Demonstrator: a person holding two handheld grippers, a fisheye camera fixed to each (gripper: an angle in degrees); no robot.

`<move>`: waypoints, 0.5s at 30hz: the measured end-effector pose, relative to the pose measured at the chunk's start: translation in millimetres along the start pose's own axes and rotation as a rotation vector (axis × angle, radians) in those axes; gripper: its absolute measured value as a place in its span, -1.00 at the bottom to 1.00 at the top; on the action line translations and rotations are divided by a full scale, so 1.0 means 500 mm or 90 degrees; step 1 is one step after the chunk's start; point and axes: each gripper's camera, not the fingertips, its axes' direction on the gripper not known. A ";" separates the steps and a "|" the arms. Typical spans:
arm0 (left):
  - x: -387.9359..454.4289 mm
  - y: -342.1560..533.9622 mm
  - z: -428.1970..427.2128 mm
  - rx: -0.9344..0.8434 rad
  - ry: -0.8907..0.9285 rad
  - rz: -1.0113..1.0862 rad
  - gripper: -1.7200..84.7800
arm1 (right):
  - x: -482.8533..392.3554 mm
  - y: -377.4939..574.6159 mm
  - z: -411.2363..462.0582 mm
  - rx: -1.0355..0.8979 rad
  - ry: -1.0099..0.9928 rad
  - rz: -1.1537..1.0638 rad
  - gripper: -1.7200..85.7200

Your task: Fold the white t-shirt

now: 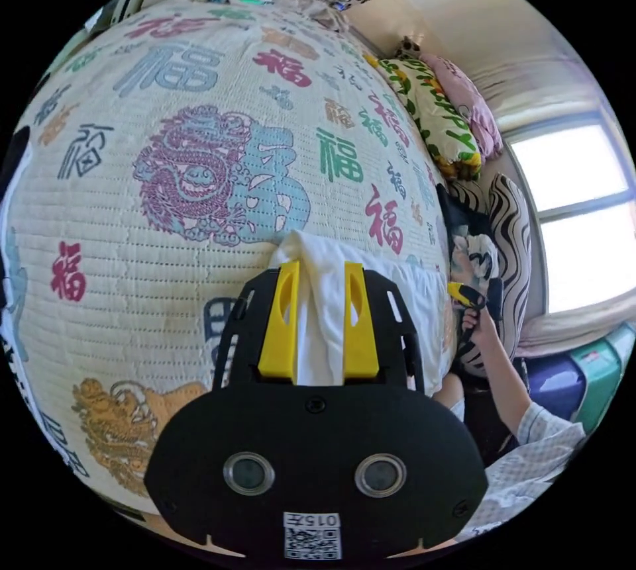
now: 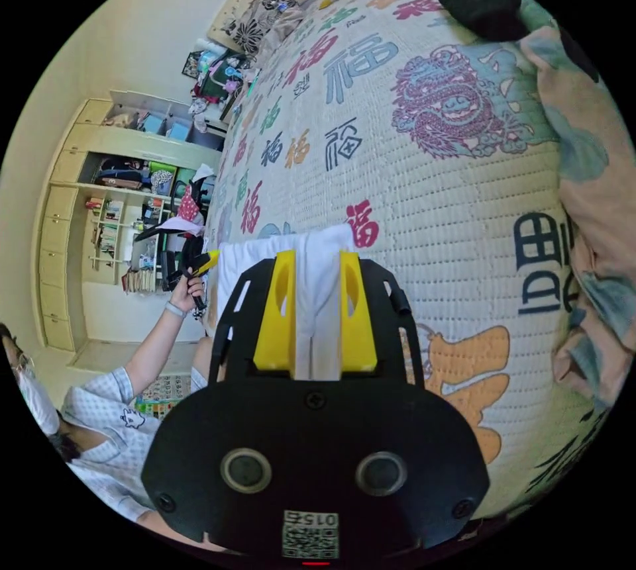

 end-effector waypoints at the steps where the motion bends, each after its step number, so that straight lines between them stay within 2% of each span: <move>1: -0.018 -0.012 0.009 -0.005 0.010 -0.015 -0.80 | 0.014 -0.014 0.013 -0.011 0.004 0.011 -0.76; 4: -0.058 -0.032 0.006 -0.005 0.045 -0.032 -0.93 | 0.051 -0.031 0.024 -0.024 -0.015 0.050 -0.89; 7: -0.087 -0.042 -0.021 0.015 0.041 -0.019 -0.96 | 0.076 -0.029 0.008 -0.011 -0.007 0.058 -0.93; 12: -0.129 -0.039 -0.039 0.021 0.033 -0.013 -0.94 | 0.082 -0.016 0.000 -0.007 0.022 0.041 -0.92; 15: -0.134 -0.016 -0.061 0.036 0.024 -0.005 -0.90 | 0.076 0.006 -0.005 -0.011 0.015 0.038 -0.83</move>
